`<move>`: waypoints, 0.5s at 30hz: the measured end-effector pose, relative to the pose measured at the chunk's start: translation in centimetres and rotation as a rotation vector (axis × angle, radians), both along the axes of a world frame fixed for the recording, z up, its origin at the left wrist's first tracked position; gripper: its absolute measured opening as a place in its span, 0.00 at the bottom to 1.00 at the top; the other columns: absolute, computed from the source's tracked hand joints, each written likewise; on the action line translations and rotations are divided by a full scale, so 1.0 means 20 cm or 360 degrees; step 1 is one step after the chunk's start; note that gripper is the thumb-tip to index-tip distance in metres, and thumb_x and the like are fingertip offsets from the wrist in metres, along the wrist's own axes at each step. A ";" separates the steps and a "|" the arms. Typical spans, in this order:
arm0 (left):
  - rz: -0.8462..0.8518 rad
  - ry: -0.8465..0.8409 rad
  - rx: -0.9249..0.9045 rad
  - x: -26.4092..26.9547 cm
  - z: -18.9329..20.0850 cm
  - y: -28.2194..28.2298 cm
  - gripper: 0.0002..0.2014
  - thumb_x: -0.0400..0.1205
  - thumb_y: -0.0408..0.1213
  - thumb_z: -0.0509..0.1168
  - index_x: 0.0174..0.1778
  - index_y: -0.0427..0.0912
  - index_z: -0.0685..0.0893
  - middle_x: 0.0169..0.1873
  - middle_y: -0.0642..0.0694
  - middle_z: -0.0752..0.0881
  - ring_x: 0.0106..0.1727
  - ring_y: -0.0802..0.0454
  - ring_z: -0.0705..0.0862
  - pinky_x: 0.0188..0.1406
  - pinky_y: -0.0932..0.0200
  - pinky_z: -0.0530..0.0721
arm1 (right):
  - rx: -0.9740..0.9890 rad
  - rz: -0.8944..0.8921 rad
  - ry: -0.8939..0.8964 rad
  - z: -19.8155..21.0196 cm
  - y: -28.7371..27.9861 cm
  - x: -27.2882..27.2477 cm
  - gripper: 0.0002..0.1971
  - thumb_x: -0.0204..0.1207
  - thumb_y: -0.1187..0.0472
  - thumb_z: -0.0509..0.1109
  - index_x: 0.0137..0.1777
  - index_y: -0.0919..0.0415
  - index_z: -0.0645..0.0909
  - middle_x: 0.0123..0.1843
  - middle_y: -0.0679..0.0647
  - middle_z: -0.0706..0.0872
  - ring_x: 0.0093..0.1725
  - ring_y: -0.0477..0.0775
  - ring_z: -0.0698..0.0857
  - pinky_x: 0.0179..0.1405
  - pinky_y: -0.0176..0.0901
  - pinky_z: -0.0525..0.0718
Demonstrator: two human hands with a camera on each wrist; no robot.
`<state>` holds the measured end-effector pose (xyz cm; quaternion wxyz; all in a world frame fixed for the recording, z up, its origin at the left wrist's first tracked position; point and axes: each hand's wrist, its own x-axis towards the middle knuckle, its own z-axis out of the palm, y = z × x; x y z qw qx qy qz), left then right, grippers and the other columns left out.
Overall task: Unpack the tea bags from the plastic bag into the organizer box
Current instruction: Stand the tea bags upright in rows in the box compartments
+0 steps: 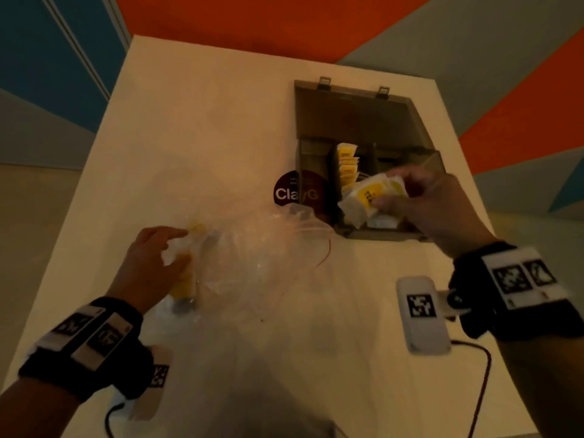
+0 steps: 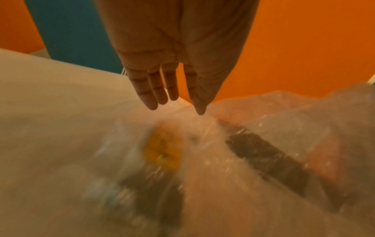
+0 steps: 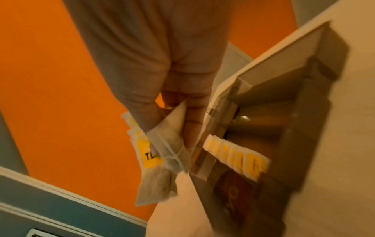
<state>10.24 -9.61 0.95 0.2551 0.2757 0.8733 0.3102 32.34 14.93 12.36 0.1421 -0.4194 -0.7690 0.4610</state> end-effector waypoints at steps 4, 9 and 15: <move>-0.0135 0.0165 0.0330 0.02 0.18 0.11 0.19 0.76 0.27 0.66 0.60 0.48 0.78 0.64 0.41 0.73 0.55 0.52 0.74 0.50 0.59 0.76 | 0.0388 0.0192 -0.0265 -0.04 0.18 -0.20 0.14 0.69 0.64 0.75 0.54 0.57 0.82 0.48 0.48 0.82 0.45 0.43 0.81 0.41 0.27 0.81; -0.0280 0.0179 0.0497 0.04 0.38 0.35 0.21 0.75 0.32 0.67 0.52 0.65 0.73 0.51 0.61 0.73 0.46 0.69 0.75 0.39 0.78 0.78 | 0.0590 0.0576 -0.0625 -0.21 0.34 -0.51 0.15 0.72 0.64 0.71 0.59 0.55 0.81 0.57 0.52 0.82 0.55 0.49 0.78 0.48 0.38 0.75; -0.0375 0.0278 0.0285 0.06 0.35 0.70 0.24 0.75 0.34 0.69 0.67 0.45 0.75 0.61 0.47 0.78 0.52 0.52 0.73 0.40 0.68 0.71 | 0.0624 0.0849 -0.0819 -0.37 0.42 -0.70 0.11 0.75 0.66 0.67 0.57 0.57 0.82 0.62 0.57 0.82 0.59 0.57 0.81 0.48 0.40 0.77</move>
